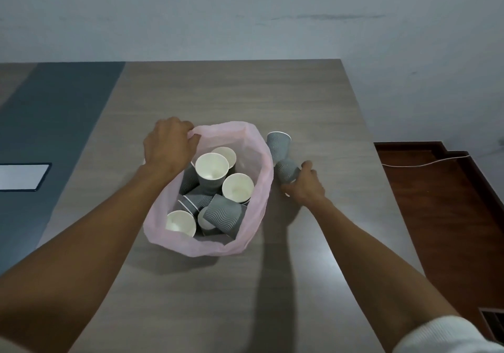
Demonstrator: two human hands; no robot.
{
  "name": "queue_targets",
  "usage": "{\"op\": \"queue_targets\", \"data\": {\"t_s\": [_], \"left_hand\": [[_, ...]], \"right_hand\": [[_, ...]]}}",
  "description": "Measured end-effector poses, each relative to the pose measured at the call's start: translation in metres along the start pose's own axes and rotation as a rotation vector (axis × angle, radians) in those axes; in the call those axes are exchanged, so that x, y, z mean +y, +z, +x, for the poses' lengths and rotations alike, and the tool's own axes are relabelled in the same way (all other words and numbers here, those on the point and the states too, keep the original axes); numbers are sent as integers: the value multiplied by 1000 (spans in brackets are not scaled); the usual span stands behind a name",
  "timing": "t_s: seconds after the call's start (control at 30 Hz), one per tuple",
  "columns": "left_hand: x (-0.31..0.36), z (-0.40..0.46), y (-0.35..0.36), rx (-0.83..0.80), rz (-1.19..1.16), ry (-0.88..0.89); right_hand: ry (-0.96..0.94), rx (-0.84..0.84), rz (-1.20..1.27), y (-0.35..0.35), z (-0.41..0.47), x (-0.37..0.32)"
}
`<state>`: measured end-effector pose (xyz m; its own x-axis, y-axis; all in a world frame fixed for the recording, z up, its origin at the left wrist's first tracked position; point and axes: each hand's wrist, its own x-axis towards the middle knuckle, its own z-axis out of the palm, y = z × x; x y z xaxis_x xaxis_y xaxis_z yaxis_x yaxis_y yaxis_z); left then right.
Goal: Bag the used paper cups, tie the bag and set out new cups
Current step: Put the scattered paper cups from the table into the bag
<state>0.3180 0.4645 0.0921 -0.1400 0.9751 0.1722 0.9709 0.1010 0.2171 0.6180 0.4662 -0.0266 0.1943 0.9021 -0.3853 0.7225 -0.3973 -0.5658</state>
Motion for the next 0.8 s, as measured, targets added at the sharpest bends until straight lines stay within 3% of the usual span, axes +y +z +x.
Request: {"op": "queue_targets", "data": {"t_s": [0.1,0.2,0.27,0.37,0.53,0.73,0.8], "left_hand": [[5,8,2,-1,-204,-104],[10,14,1,-48,-371,-135],[13,16,1,-84,-435,-138],[18,19,0,-107,-493,-142],[24,25,3,-62,-514,-154],[13,31,10,75,-506,-243],[10,32,12,101,-499,-252]], "right_hand": [[-115,181,521,-26,-13,-23],[-444,332,770,-50,-31,-52],[-645,272,710,-57,-44,-70],[-728,109,406,-52,-52,-87],[-842,166,-126,-27,-45,-90],[-886,97,-249,-27,-22,-85],[-900,58,-160,-31,-13,-85]]}}
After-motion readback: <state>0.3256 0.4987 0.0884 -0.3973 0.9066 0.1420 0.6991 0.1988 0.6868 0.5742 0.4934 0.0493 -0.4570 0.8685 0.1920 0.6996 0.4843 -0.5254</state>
